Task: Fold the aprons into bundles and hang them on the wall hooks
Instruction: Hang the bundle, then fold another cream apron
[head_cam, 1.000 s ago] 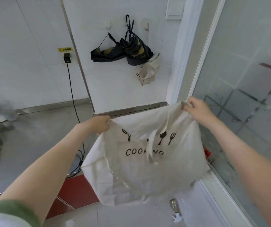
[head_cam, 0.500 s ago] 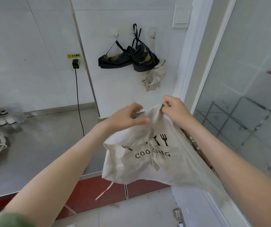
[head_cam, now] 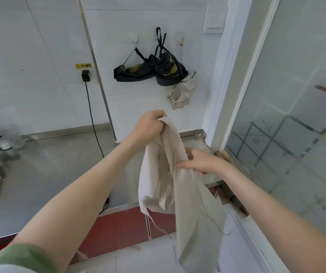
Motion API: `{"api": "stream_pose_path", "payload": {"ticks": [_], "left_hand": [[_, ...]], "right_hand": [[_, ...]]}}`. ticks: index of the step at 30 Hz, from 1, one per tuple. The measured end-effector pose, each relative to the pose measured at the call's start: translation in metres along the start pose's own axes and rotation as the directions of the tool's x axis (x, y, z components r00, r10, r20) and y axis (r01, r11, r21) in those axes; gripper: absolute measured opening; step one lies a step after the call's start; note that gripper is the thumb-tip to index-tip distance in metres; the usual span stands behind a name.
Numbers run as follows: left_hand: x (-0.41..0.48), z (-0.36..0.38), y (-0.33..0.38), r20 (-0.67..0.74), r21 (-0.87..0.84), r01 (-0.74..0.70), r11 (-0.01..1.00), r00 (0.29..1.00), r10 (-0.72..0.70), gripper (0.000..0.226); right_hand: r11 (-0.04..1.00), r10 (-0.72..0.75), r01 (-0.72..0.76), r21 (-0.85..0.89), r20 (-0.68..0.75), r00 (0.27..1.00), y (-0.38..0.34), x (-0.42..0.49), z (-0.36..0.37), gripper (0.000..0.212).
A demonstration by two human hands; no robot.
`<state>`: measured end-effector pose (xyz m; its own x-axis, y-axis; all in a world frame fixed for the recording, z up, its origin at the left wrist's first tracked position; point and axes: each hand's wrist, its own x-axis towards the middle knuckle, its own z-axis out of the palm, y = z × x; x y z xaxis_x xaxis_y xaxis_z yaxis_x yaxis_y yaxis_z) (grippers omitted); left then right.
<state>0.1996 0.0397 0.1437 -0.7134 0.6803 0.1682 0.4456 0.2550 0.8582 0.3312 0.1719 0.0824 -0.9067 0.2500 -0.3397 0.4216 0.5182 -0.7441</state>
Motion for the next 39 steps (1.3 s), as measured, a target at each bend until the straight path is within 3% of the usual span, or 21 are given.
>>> {"api": "stream_pose_path", "payload": {"ticks": [2, 6, 9, 13, 15, 17, 20, 22, 26, 28, 31, 33, 35, 39], "left_hand": [[-0.001, -0.005, 0.005, -0.026, -0.036, -0.001, 0.999, 1.0, 0.001, 0.033], [-0.006, -0.016, -0.002, -0.055, -0.002, 0.007, 1.0, 0.998, -0.008, 0.011], [-0.009, -0.027, -0.011, -0.027, 0.14, 0.004, 0.99, 1.0, -0.001, 0.014], [-0.013, -0.043, -0.028, 0.21, 0.497, -0.004, 0.868, 0.971, -0.115, 0.045], [-0.016, -0.047, -0.037, 0.257, 0.653, -0.048, 0.756, 0.953, -0.162, 0.039], [-0.015, -0.049, -0.043, 0.253, 0.682, -0.087, 0.726, 0.959, -0.123, 0.03], [-0.011, -0.053, -0.041, 0.202, 0.622, -0.103, 0.776, 0.979, -0.031, 0.019], [-0.01, -0.059, -0.037, 0.168, 0.572, -0.118, 0.812, 0.985, 0.025, 0.019], [-0.012, -0.069, -0.032, 0.134, 0.521, -0.11, 0.847, 0.99, 0.046, 0.02], [-0.013, -0.073, -0.036, 0.154, 0.551, -0.053, 0.832, 0.987, -0.039, 0.023], [-0.013, -0.081, -0.054, 0.234, 0.746, -0.01, 0.666, 0.94, -0.248, 0.022], [-0.013, -0.086, -0.067, 0.219, 0.848, -0.009, 0.53, 0.917, -0.334, 0.016], [-0.008, -0.09, -0.074, 0.121, 0.878, 0.05, 0.476, 0.939, -0.321, 0.017], [0.007, -0.1, -0.048, -0.245, 0.788, 0.239, 0.568, 0.967, -0.066, 0.01]], "right_hand": [[0.998, 0.049, -0.049, 0.031, -0.001, 0.999, 0.004, 0.003, 0.009, 0.03], [0.983, 0.051, -0.025, 0.182, -0.143, 0.988, 0.002, 0.01, 0.013, 0.04], [0.927, 0.072, 0.036, 0.375, -0.27, 0.96, 0.0, 0.018, 0.006, 0.034], [0.982, -0.078, 0.143, 0.122, -0.427, 0.901, -0.005, 0.023, -0.011, 0.019], [0.988, -0.137, 0.106, -0.116, -0.311, 0.941, -0.002, 0.022, -0.016, 0.054], [0.946, -0.102, 0.037, -0.323, -0.187, 0.977, 0.003, 0.024, -0.012, 0.076], [0.923, 0.086, -0.127, -0.362, -0.125, 0.988, 0.019, 0.029, 0.0, 0.051], [0.926, 0.208, -0.244, -0.287, -0.151, 0.966, 0.033, 0.031, 0.005, 0.043], [0.925, 0.372, -0.353, 0.139, -0.152, 0.916, 0.043, 0.037, 0.006, 0.032], [0.865, 0.387, -0.293, 0.406, -0.171, 0.906, 0.036, 0.042, 0.001, 0.03], [0.777, 0.289, -0.058, 0.626, -0.273, 0.918, 0.017, 0.05, -0.018, 0.041], [0.79, 0.187, 0.085, 0.607, -0.372, 0.909, 0.004, 0.057, -0.033, 0.047], [0.84, 0.063, 0.202, 0.504, -0.459, 0.886, -0.014, 0.061, -0.047, 0.054], [0.849, -0.194, 0.459, 0.261, -0.654, 0.731, -0.056, 0.049, -0.076, 0.058]]}}
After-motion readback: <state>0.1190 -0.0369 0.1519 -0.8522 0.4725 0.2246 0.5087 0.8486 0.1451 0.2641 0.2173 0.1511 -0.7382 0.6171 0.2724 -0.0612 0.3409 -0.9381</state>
